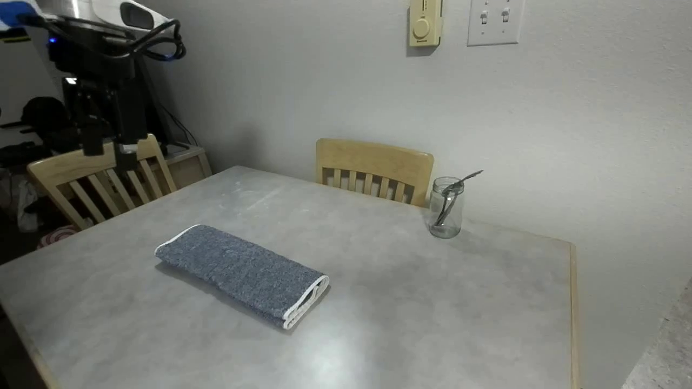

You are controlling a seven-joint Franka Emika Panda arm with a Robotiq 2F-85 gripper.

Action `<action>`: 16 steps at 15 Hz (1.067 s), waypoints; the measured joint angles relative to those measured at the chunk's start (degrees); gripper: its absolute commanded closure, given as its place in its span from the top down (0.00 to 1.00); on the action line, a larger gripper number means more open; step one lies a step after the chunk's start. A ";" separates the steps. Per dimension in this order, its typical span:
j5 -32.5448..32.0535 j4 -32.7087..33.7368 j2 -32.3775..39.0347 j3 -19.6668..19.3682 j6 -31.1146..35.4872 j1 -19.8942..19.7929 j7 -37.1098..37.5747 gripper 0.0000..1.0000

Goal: Fold up the grey towel on the table.

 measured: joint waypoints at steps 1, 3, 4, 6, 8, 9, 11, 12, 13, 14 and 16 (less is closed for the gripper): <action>2.93 -0.03 1.06 0.25 3.15 0.09 1.81 1.00; 7.48 -0.14 4.40 1.66 10.87 0.48 5.89 1.00; 8.68 -0.13 6.55 2.70 14.82 0.91 7.96 1.00; 9.43 0.11 11.60 5.06 22.34 2.20 11.93 1.00; 9.17 1.21 16.70 6.81 26.30 3.51 14.72 1.00; 9.16 1.96 18.62 7.15 27.04 3.91 15.22 1.00; 9.16 3.04 20.05 7.13 27.13 3.99 15.34 1.00; 9.16 3.28 20.01 7.00 27.13 3.91 15.34 1.00; 9.16 3.34 19.95 6.98 27.09 3.89 15.34 1.00; 8.81 3.34 19.95 6.99 27.09 3.95 15.90 1.00; 5.79 3.42 20.09 7.08 27.70 4.45 20.29 1.00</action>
